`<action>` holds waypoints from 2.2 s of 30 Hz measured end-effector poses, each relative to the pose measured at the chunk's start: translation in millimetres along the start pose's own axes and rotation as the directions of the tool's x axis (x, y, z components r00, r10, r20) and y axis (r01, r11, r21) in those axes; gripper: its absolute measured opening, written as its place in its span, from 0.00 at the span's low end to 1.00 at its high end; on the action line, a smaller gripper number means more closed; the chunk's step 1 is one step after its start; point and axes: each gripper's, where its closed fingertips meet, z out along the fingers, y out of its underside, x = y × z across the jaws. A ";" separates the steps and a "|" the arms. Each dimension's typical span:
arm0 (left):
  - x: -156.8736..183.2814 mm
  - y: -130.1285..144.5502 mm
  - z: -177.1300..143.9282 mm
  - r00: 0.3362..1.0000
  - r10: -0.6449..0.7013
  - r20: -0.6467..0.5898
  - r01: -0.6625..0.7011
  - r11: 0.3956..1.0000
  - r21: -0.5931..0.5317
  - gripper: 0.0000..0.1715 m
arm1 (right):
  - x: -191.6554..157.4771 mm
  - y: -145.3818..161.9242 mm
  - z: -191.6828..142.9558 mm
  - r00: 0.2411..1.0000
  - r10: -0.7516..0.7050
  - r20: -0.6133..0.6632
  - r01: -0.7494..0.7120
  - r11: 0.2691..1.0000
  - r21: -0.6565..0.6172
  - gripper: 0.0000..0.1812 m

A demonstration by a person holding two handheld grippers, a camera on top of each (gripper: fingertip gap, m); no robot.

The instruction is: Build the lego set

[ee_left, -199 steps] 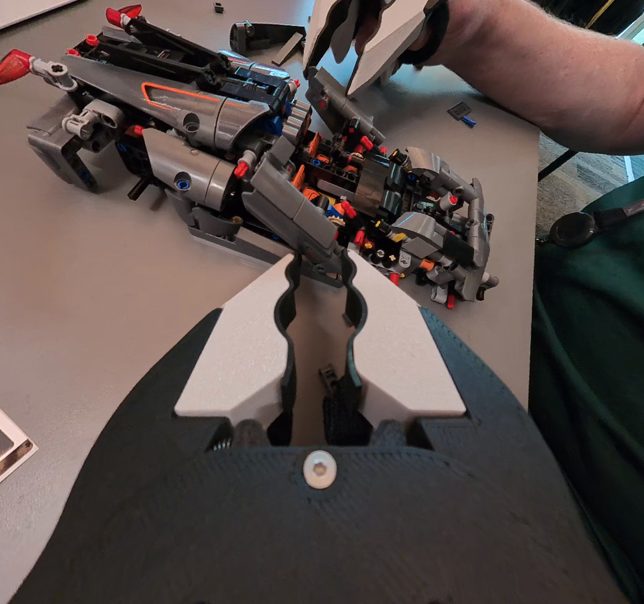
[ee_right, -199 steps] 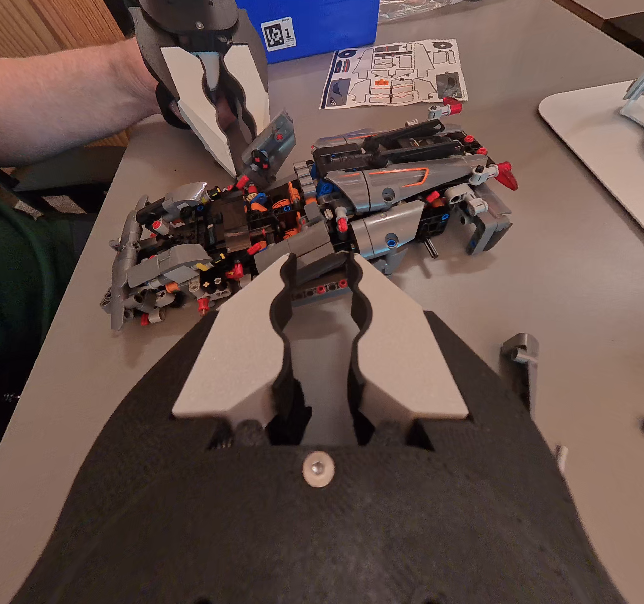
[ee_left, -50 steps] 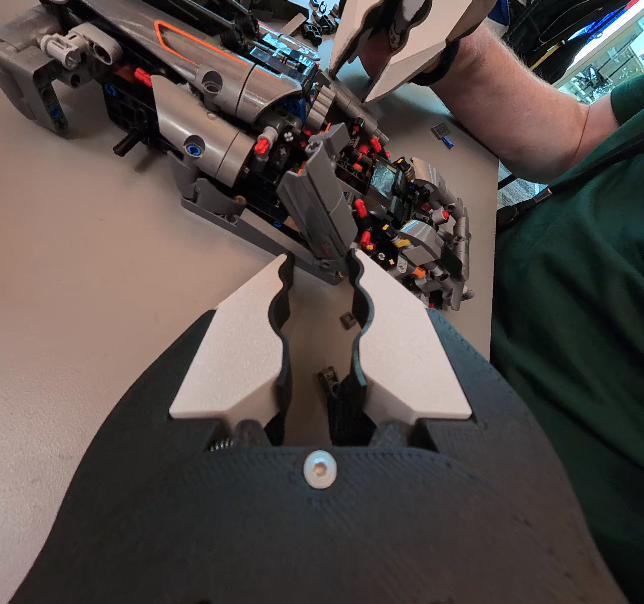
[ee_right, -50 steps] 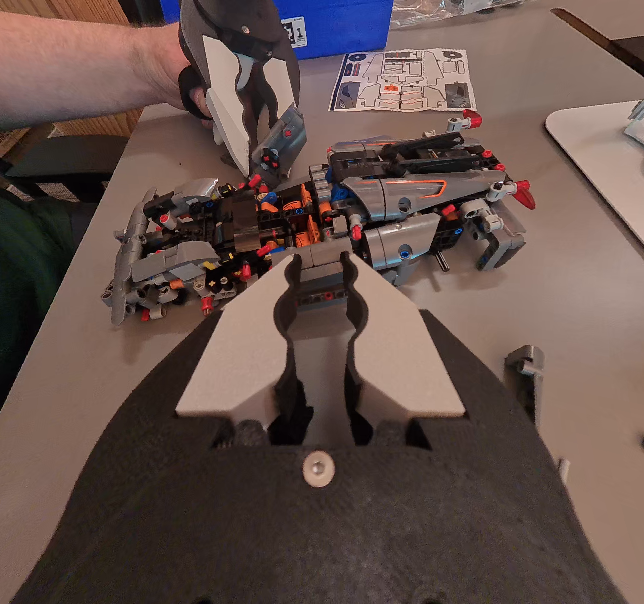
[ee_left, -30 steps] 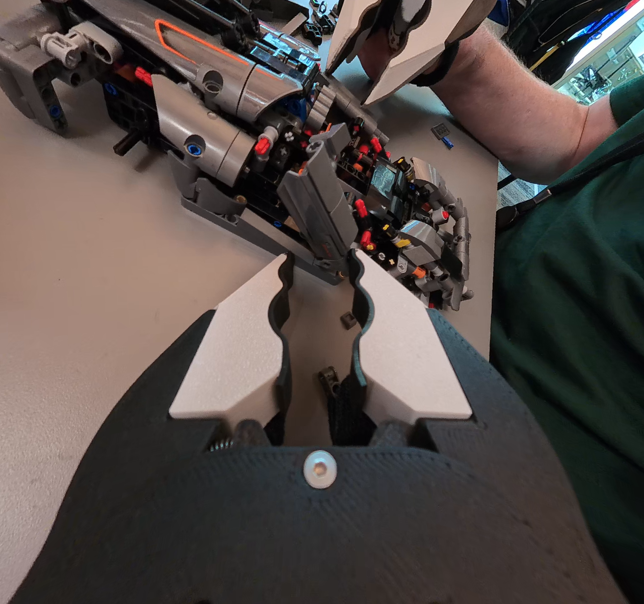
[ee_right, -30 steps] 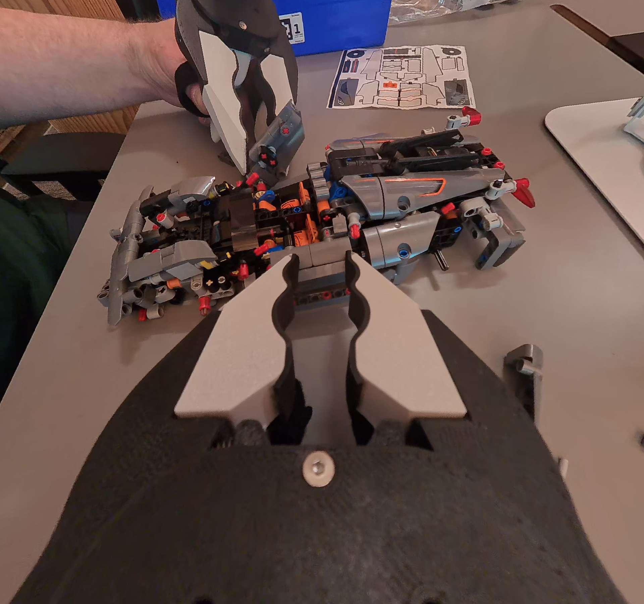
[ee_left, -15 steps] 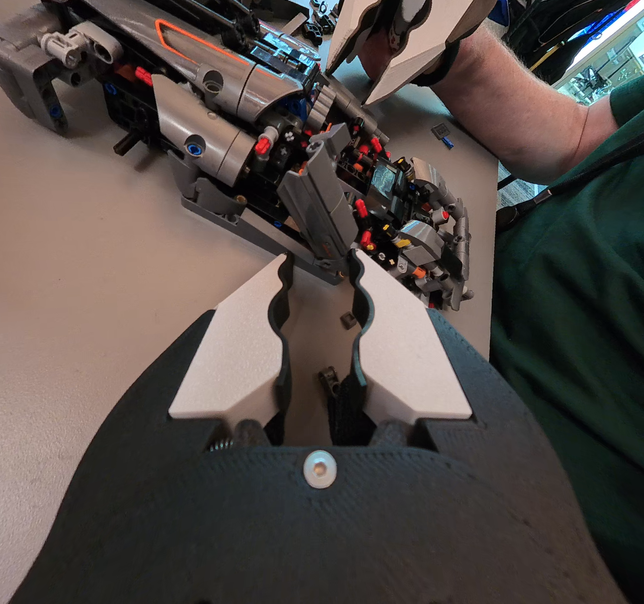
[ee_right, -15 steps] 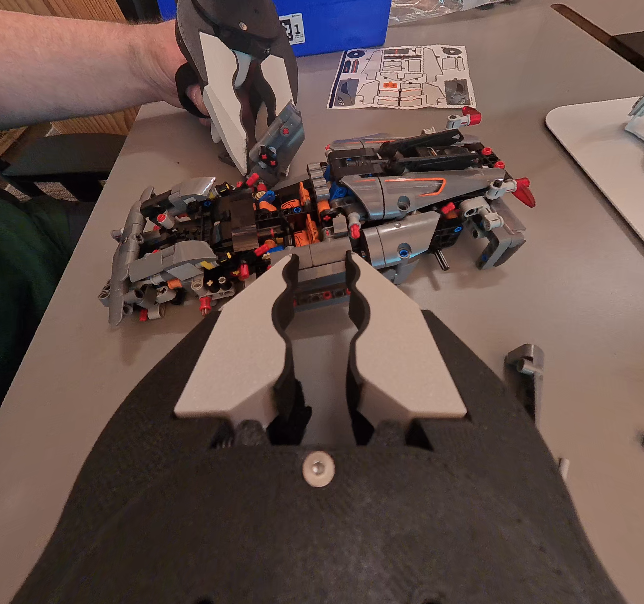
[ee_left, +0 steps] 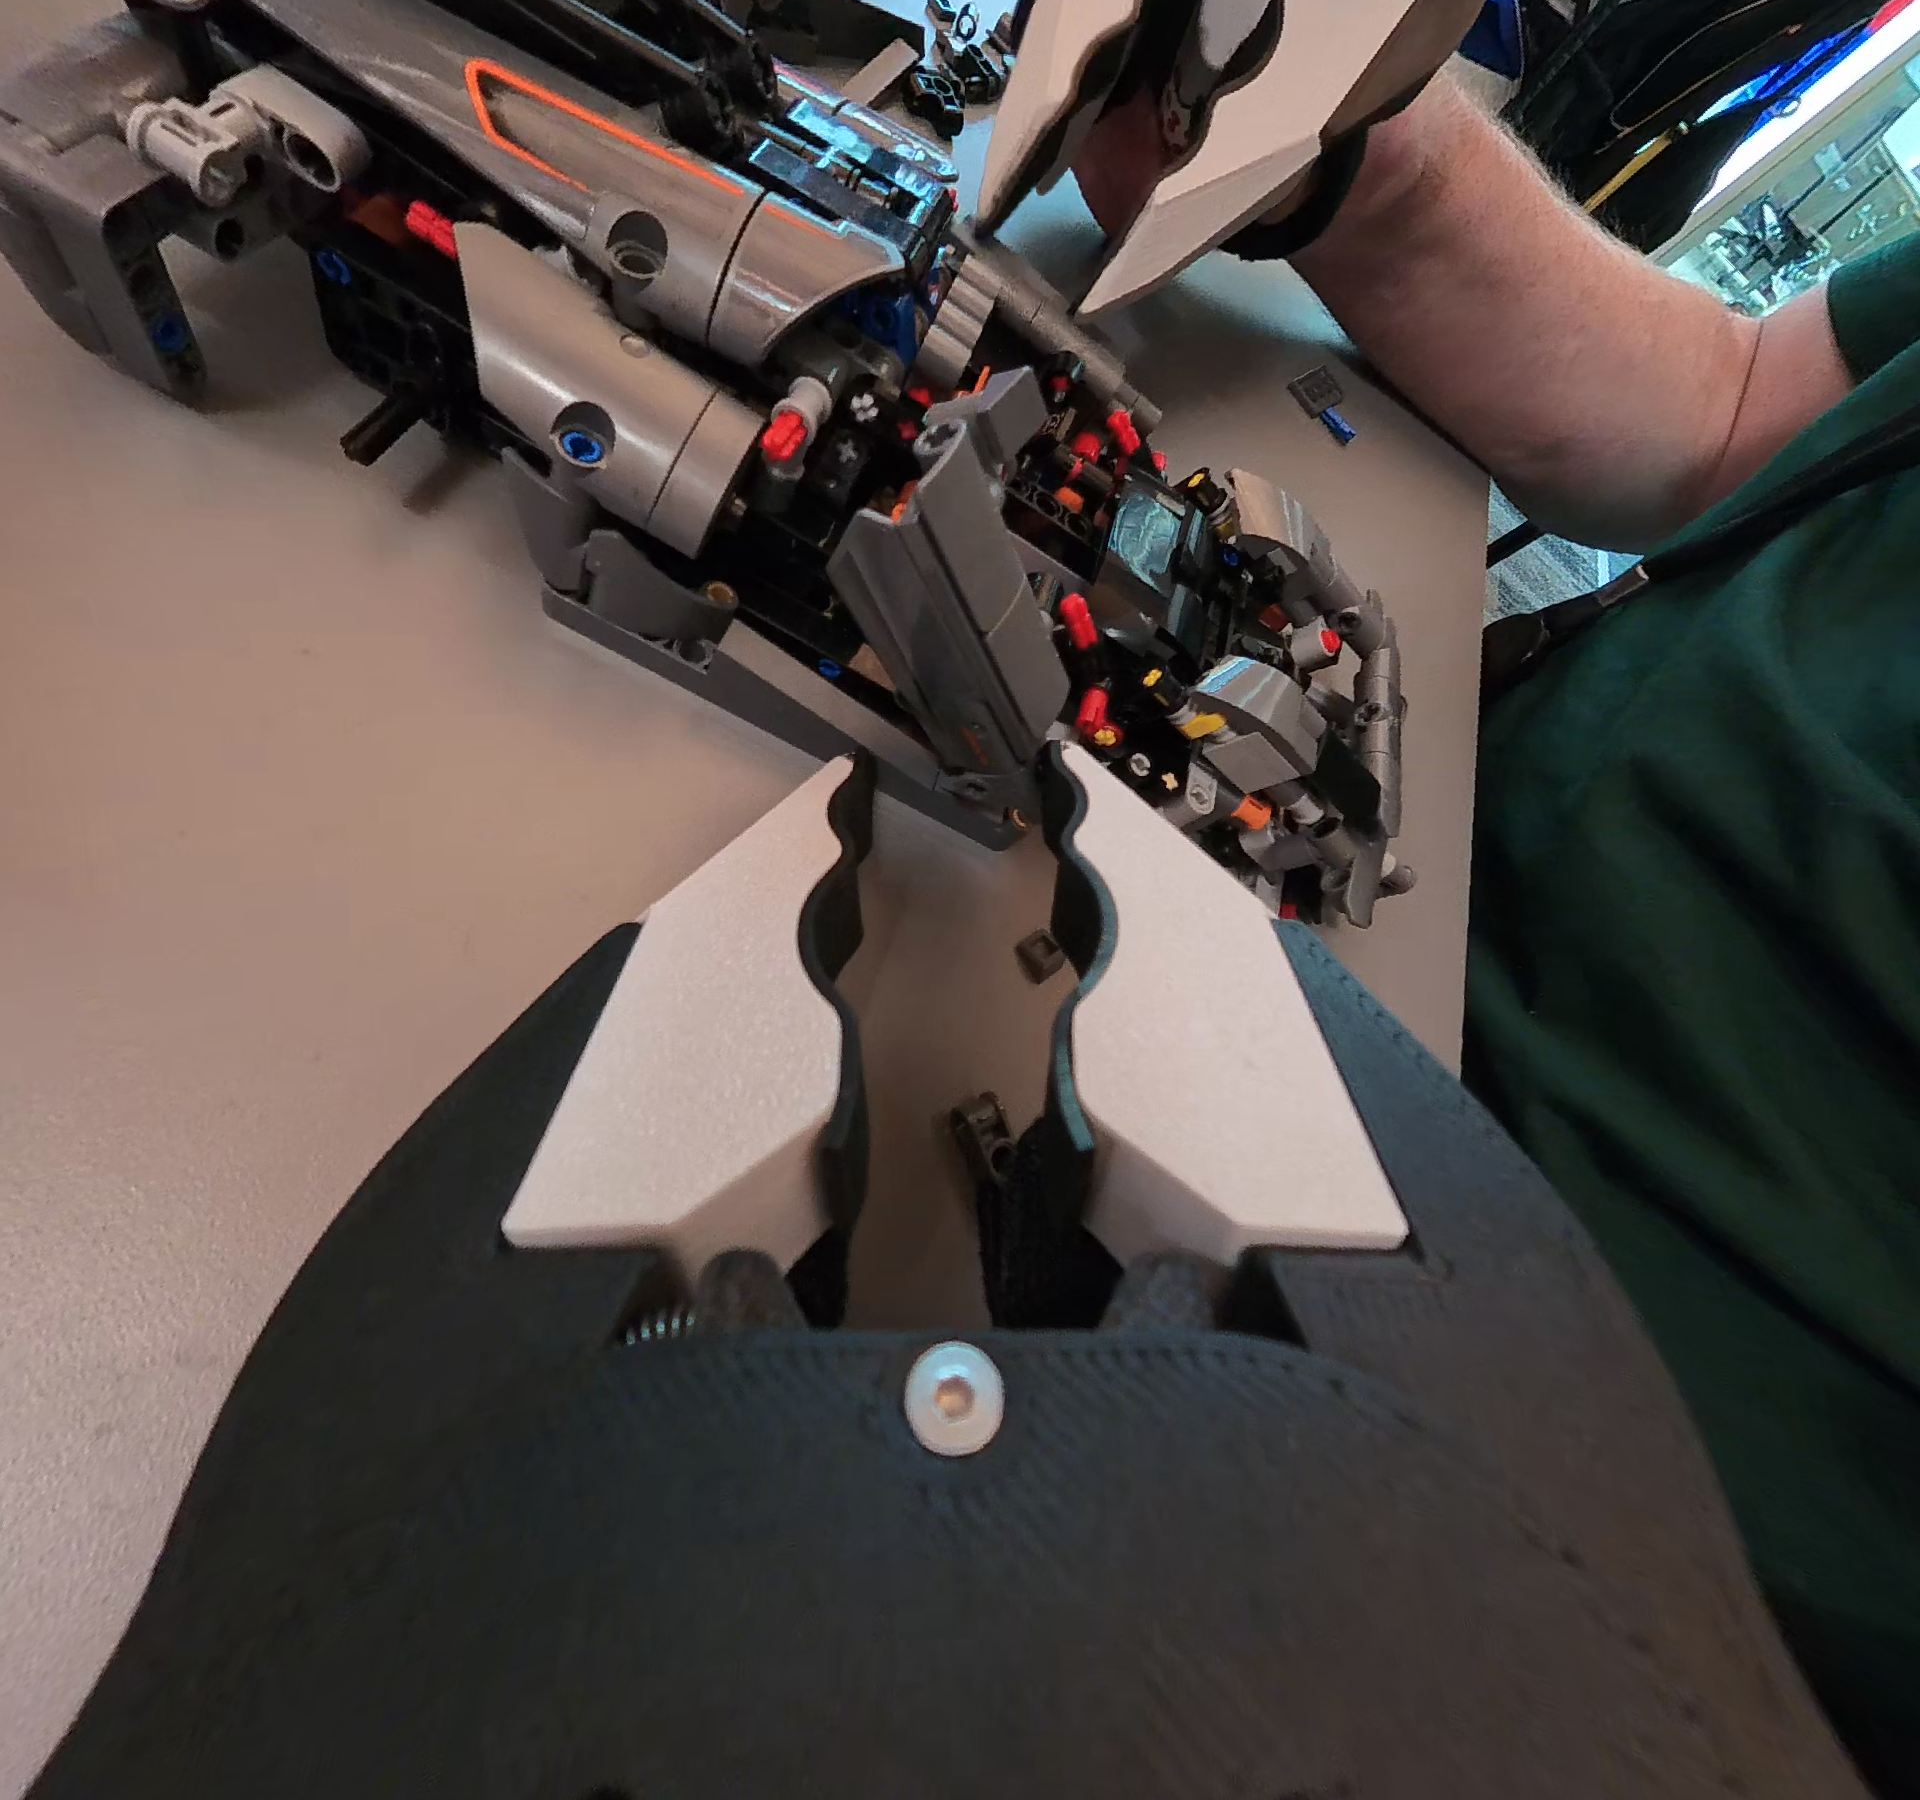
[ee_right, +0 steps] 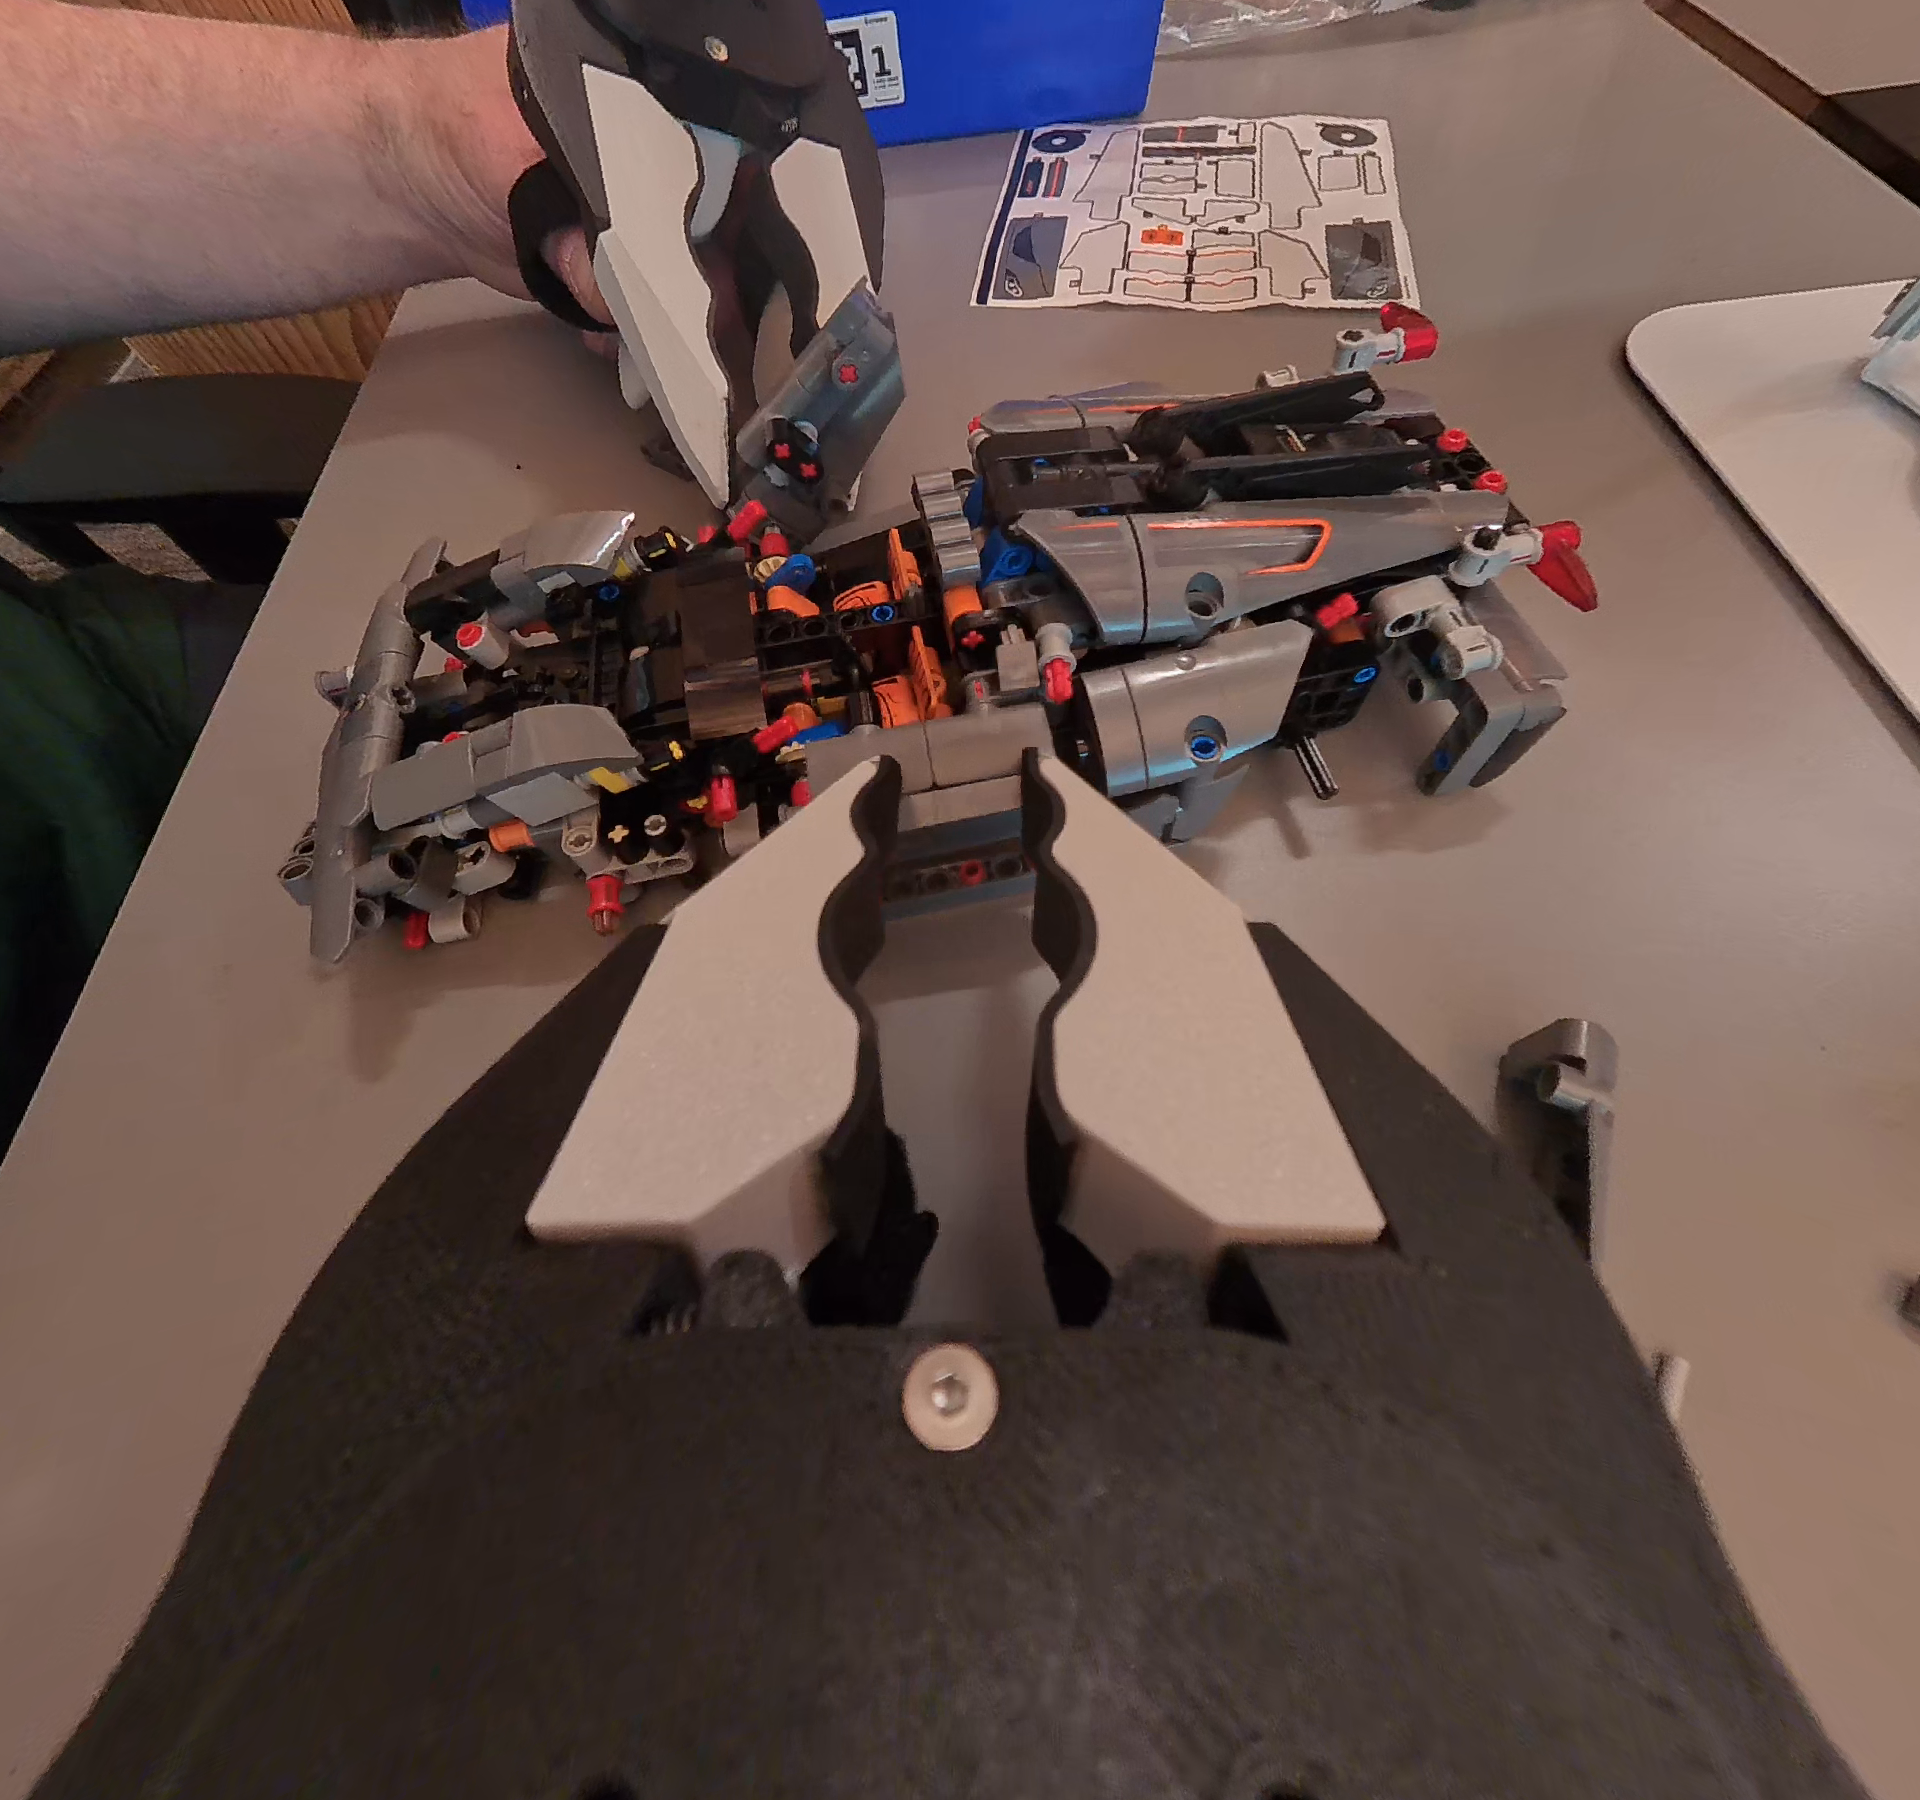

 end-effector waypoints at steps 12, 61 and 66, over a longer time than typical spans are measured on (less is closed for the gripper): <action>-0.4 -0.1 -0.1 1.000 -0.003 -0.001 0.003 1.000 0.000 0.18 | -0.5 0.3 -0.1 1.000 0.000 0.003 0.000 1.000 -0.003 0.11; -21.2 -42.1 -2.7 0.998 -0.063 -0.013 0.064 0.982 0.177 0.15 | 0.5 0.1 -0.4 1.000 0.017 0.011 -0.017 1.000 0.002 0.11; -32.4 -56.3 -20.8 0.995 -0.085 0.049 0.066 0.952 0.300 0.24 | 0.3 -0.3 -1.1 1.000 0.020 0.015 -0.020 1.000 0.007 0.11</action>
